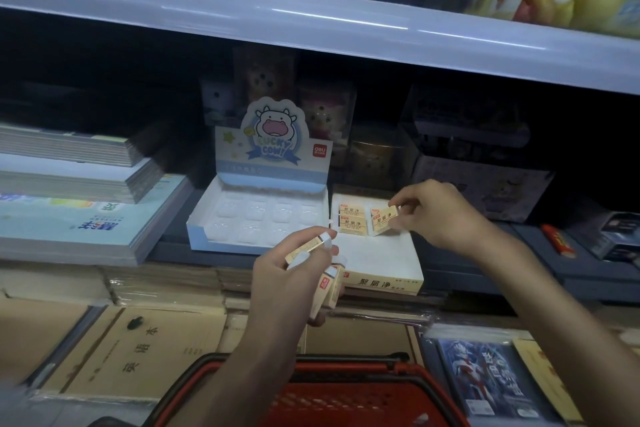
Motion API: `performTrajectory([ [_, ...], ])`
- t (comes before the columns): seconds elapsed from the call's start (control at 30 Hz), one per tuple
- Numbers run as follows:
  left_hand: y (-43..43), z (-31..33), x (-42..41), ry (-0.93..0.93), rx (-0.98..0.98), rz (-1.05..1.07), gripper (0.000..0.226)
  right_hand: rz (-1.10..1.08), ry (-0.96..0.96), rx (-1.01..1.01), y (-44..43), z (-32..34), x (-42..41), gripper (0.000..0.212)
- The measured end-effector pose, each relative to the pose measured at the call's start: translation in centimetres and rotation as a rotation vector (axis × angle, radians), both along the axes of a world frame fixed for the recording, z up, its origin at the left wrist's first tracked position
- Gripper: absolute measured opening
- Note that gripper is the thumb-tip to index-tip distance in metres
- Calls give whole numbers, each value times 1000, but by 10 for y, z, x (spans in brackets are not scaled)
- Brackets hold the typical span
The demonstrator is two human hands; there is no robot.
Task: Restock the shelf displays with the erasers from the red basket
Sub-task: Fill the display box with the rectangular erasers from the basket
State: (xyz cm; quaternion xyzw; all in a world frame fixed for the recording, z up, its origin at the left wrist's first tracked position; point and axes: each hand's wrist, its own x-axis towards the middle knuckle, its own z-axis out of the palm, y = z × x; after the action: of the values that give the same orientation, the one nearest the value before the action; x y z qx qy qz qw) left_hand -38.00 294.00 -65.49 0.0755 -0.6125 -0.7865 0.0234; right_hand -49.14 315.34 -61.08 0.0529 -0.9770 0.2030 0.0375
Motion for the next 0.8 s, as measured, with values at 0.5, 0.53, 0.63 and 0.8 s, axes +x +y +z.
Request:
performTrajectory([
  [0.5, 3, -4, -3, -22, 15, 14, 16, 21, 169, 361, -13, -13, 10, 13],
  [0.53, 3, -4, -2, -22, 19, 14, 16, 9, 175, 367, -14, -14, 10, 12],
  [0.63, 4, -4, -2, -25, 23, 13, 16, -22, 189, 371, -17, -16, 11, 10],
  [0.8, 5, -2, 3, -35, 55, -37, 15, -46, 177, 332, -15, -21, 13, 13],
])
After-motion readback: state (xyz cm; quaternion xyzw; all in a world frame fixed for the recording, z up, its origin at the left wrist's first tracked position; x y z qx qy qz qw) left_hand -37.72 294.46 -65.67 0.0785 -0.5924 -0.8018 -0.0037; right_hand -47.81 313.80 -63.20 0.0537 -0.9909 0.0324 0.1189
